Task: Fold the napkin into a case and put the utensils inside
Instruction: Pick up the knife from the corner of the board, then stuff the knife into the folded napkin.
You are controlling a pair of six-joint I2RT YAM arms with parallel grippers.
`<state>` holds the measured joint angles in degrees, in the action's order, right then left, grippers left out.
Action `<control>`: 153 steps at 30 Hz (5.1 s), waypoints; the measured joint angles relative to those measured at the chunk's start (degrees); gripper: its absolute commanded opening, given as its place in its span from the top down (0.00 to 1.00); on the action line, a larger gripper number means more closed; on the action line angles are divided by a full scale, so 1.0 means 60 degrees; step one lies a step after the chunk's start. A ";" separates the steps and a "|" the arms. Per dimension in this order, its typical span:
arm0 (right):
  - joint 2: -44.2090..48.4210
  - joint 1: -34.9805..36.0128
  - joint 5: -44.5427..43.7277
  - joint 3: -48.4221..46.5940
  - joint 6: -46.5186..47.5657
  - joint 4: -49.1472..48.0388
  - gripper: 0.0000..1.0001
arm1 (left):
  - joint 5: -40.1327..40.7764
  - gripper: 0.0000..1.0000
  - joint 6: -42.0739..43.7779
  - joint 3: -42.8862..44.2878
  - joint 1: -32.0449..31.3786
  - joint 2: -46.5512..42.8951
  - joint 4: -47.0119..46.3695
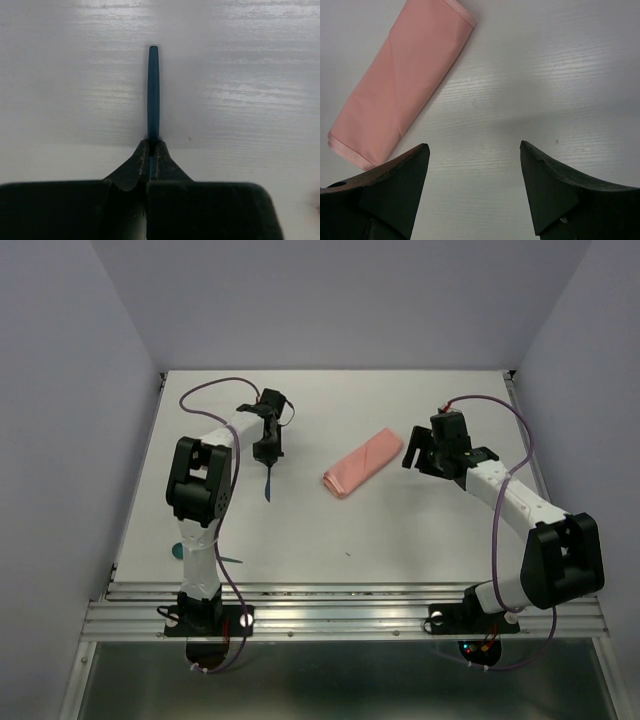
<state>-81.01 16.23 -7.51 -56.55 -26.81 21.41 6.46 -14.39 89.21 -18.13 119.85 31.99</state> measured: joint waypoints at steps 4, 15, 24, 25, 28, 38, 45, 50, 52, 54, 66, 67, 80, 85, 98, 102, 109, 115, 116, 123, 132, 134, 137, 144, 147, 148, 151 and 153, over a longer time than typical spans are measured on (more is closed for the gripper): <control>0.0000 0.0000 0.0000 0.0000 0.0000 0.0011 0.22 | -0.0171 1.00 0.0146 -0.0011 0.0044 -0.0004 -0.0036; 0.0000 0.0000 -0.0004 0.0000 -0.0004 0.0084 0.22 | -0.0353 1.00 0.0790 -0.0095 -0.0080 -0.0299 -0.0109; 0.0000 0.0000 -0.0004 0.0000 -0.0004 0.0091 0.22 | -0.0361 1.00 0.1446 0.0259 -0.0809 -0.0612 0.0164; -0.0004 0.0000 -0.0007 0.0000 -0.0004 0.0091 0.21 | -0.0404 1.00 0.1512 0.0321 -0.0878 -0.0612 0.0164; 0.0000 0.0000 -0.0033 0.0000 -0.0007 0.0106 0.21 | -0.0546 1.00 0.1708 0.0532 -0.1071 -0.0612 0.0175; -0.0244 0.0000 0.0004 -0.0248 -0.0036 0.0368 0.18 | -0.1432 1.00 0.3020 0.1031 -0.2014 -0.0758 0.0022; -0.1173 -0.0175 0.0364 -0.1362 -0.0036 0.0568 0.21 | -0.2266 1.00 0.3854 0.2062 -0.2783 -0.0754 0.0062; -0.2601 -0.0831 0.0732 -0.2667 -0.0062 0.0576 0.47 | -0.2659 1.00 0.4116 0.2157 -0.3093 -0.0612 0.0117; -0.3187 -0.1027 0.0794 -0.3136 -0.0058 0.0550 0.58 | -0.2765 1.00 0.4186 0.2157 -0.3155 -0.0466 0.0168; -0.3748 -0.1169 0.0823 -0.3614 -0.0109 0.0568 0.72 | -0.2838 1.00 0.4233 0.2178 -0.3187 -0.0342 0.0237; -0.6859 -0.1330 0.0929 -0.6149 -0.0299 0.0583 0.77 | -0.2754 1.00 0.4288 0.3115 -0.3391 0.0962 0.0659; -0.7071 -0.1330 0.0998 -0.6353 -0.0302 0.0597 0.77 | -0.2739 1.00 0.4288 0.3122 -0.3402 0.0991 0.0685; -0.7901 -0.1228 0.2109 -0.7242 -0.0157 0.0623 0.77 | -0.2721 1.00 0.4171 0.3464 -0.3417 0.1716 0.0951; -0.7901 -0.1107 0.2244 -0.7308 -0.0073 0.0652 0.77 | -0.2718 1.00 0.4073 0.3665 -0.3424 0.2029 0.1060; -0.7901 -0.0747 0.2368 -0.7297 0.0004 0.0641 0.78 | -0.2550 1.00 0.3537 0.4401 -0.3424 0.2412 0.1432; -0.7901 -0.0699 0.2426 -0.7151 0.0004 0.0576 0.78 | -0.2539 1.00 0.3457 0.4411 -0.3424 0.2430 0.1432; -0.7854 -0.0681 0.2550 -0.6921 0.0007 0.0299 0.78 | -0.2575 1.00 0.3384 0.4896 -0.3424 0.2714 0.1464; -0.7788 -0.0619 0.2590 -0.6776 0.0036 0.0135 0.78 | -0.2590 1.00 0.3391 0.5206 -0.3424 0.2914 0.1552; -0.7766 -0.0597 0.2594 -0.6728 0.0040 0.0087 0.78 | -0.2586 1.00 0.3391 0.5286 -0.3424 0.2947 0.1574; -0.7563 -0.0364 0.2794 -0.6353 0.0062 -0.0058 0.78 | -0.2579 1.00 0.3457 0.5767 -0.3424 0.3078 0.1574; -0.7373 -0.0251 0.2903 -0.6036 0.0080 -0.0178 0.78 | -0.2619 1.00 0.3570 0.6113 -0.3424 0.3399 0.1548; -0.7373 -0.0251 0.2911 -0.6036 0.0080 -0.0178 0.78 | -0.2616 1.00 0.3581 0.6113 -0.3424 0.3435 0.1545; -0.7340 -0.0251 0.2914 -0.5963 0.0080 -0.0229 0.78 | -0.2586 0.80 0.3610 0.6113 -0.3424 0.3446 0.1519; -0.7282 -0.0251 0.2936 -0.5880 0.0080 -0.0248 0.78 | -0.2350 0.73 0.3617 0.6058 -0.3424 0.3421 0.1494; -0.7257 -0.0248 0.2940 -0.5850 0.0084 -0.0233 0.78 | -0.2208 0.65 0.3592 0.5861 -0.3424 0.3308 0.1490; -0.7253 -0.0244 0.2940 -0.5847 0.0084 -0.0226 0.78 | -0.2160 0.61 0.3570 0.5752 -0.3424 0.3238 0.1494; -0.7246 -0.0237 0.2940 -0.5829 0.0087 -0.0226 0.78 | -0.2044 0.54 0.3530 0.5457 -0.3424 0.2973 0.1508; -0.7224 -0.0233 0.2943 -0.5803 0.0102 -0.0222 0.78 | -0.1993 0.54 0.3493 0.5344 -0.3424 0.2798 0.1519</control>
<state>-124.36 14.83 10.15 -91.37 -26.20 20.08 -5.50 6.57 121.27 -38.68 136.64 41.10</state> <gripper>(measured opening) 0.222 0.454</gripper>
